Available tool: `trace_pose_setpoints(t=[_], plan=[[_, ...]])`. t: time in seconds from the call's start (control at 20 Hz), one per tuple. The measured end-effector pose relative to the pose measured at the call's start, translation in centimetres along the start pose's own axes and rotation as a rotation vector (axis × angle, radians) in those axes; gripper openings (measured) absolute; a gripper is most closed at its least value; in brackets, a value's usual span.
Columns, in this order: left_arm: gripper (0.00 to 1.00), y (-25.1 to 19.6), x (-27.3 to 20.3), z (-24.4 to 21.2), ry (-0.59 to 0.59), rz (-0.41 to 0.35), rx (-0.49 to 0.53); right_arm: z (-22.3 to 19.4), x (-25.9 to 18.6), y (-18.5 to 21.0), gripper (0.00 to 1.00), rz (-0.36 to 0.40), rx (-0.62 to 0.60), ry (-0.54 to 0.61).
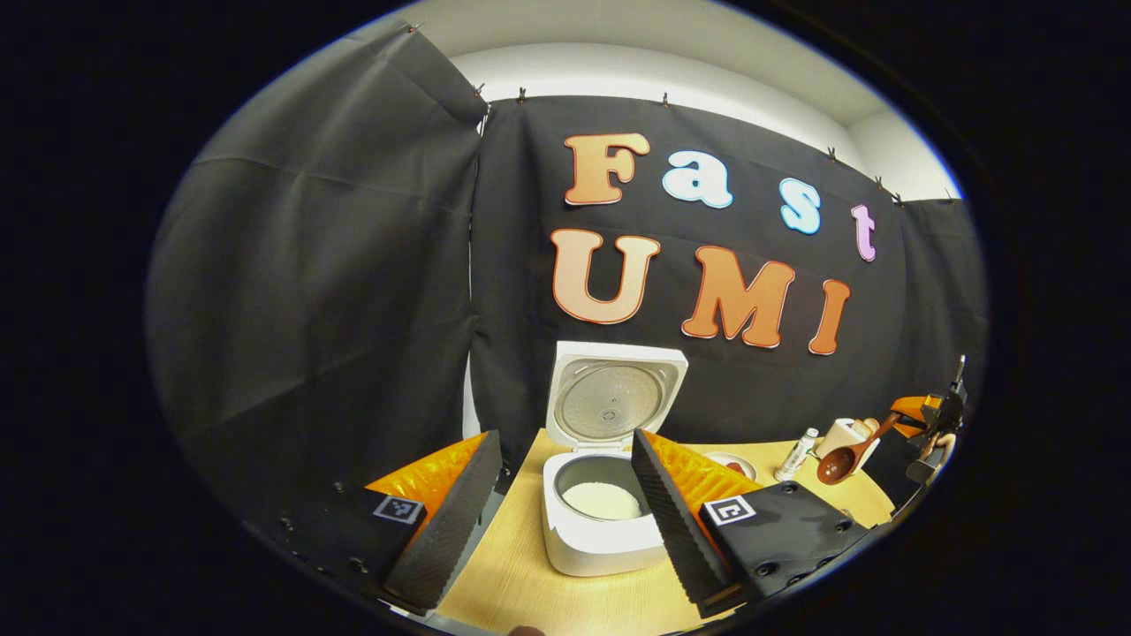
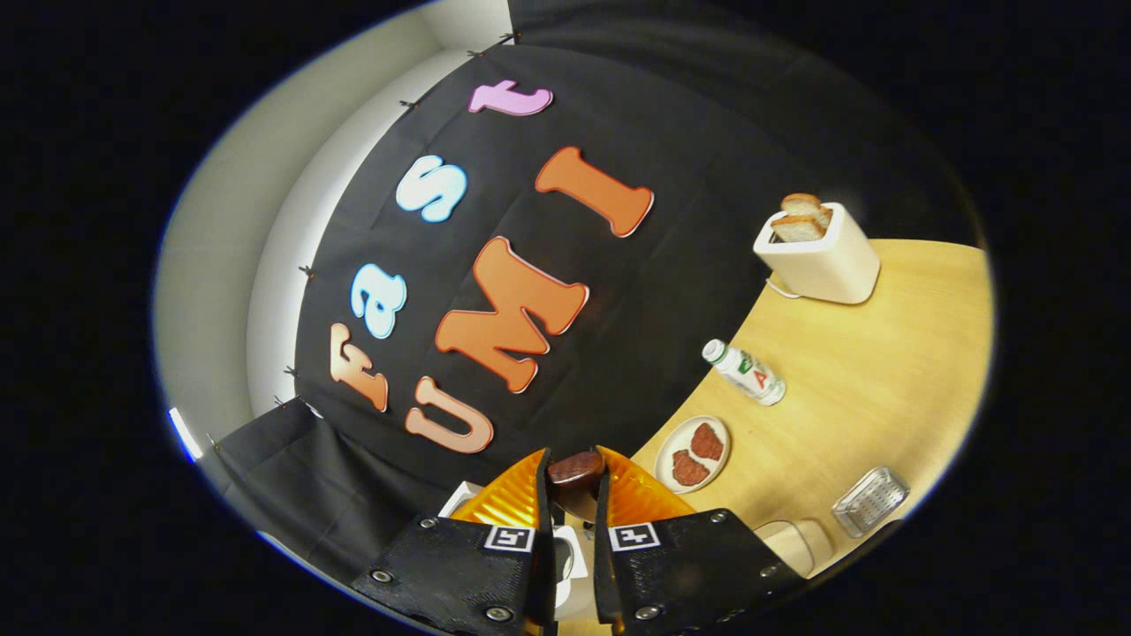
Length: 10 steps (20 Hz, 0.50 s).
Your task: Close the left gripper, press the button to open the rice cooker; take a wooden spoon from the chopstick holder with the right hand, scoop a spoonful of rice and pour it into the rice cooker, then put the wooden spoon back into the chopstick holder.
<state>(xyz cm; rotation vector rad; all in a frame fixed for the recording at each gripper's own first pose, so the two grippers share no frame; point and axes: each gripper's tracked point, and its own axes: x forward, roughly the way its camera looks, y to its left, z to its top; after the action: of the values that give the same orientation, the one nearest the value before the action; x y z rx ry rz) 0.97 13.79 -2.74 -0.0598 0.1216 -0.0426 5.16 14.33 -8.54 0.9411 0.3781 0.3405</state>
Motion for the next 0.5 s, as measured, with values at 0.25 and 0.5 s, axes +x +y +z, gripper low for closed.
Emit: trace_pose_setpoints(t=[0.25,0.5], plan=[[1.00,-1.6,0.2,0.0,-0.002,-0.001,-0.005,2.6,-3.6,-5.9,0.16,-0.094,0.027,-0.036],[1.00,-3.5,0.4,0.0,-0.004,-0.008,0.003,3.4,-6.0,-10.8,0.16,-0.181,0.024,-0.042]])
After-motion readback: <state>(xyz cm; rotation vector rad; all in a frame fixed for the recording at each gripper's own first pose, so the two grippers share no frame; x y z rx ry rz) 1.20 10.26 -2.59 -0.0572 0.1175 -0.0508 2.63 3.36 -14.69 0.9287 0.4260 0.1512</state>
